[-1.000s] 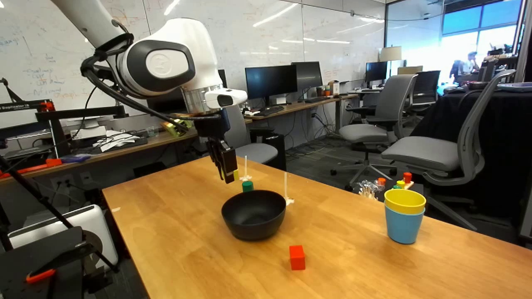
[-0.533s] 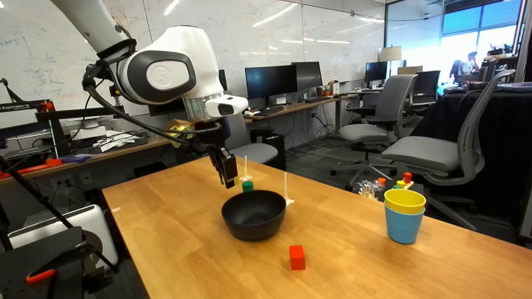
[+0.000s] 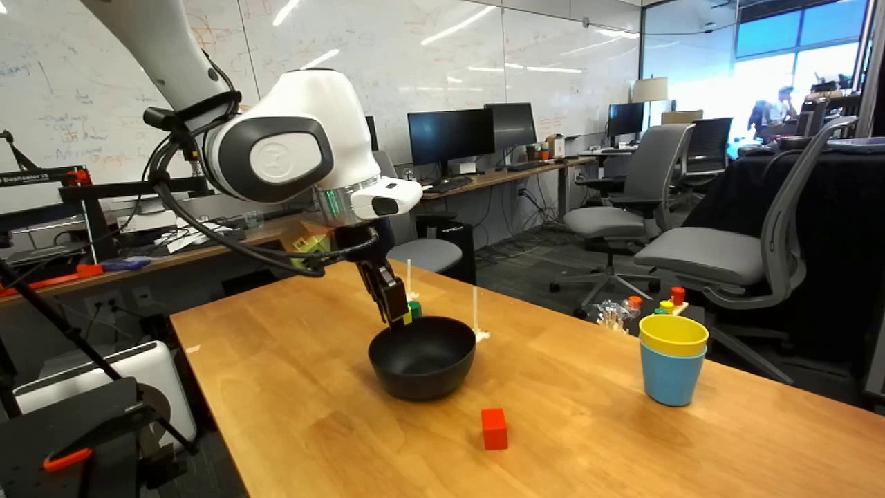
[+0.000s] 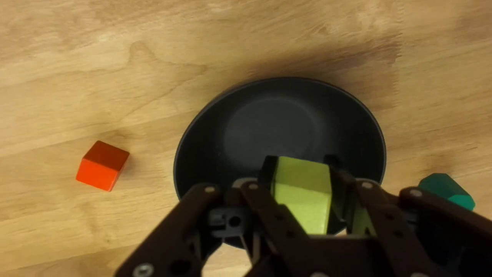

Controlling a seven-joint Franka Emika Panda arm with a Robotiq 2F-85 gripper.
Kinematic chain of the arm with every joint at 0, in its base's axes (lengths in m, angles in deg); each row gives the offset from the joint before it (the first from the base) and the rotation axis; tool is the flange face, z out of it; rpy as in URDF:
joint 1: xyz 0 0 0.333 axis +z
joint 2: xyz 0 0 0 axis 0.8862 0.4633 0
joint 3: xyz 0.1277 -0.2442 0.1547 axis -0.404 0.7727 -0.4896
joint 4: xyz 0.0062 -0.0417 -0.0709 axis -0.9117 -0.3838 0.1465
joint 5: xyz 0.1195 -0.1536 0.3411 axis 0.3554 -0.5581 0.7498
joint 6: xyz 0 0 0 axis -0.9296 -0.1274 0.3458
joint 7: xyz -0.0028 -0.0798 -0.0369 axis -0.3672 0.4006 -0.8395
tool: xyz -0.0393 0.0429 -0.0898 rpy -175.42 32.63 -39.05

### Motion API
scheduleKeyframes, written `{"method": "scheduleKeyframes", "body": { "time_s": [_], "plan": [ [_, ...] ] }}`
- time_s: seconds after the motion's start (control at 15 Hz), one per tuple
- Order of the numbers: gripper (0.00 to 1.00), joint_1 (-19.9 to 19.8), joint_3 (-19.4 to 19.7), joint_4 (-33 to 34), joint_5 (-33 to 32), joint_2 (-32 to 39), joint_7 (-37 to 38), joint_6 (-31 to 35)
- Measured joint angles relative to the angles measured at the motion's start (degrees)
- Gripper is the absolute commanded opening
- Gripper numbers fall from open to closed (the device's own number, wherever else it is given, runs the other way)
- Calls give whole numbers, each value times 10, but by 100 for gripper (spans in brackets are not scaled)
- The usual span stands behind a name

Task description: Put the blocks inside the black bowl

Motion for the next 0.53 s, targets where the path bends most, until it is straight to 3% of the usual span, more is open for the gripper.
{"method": "scheduleKeyframes", "body": {
  "time_s": [0.53],
  "plan": [
    [12, -22, -23, 21, 37, 62, 4, 50]
  ]
}}
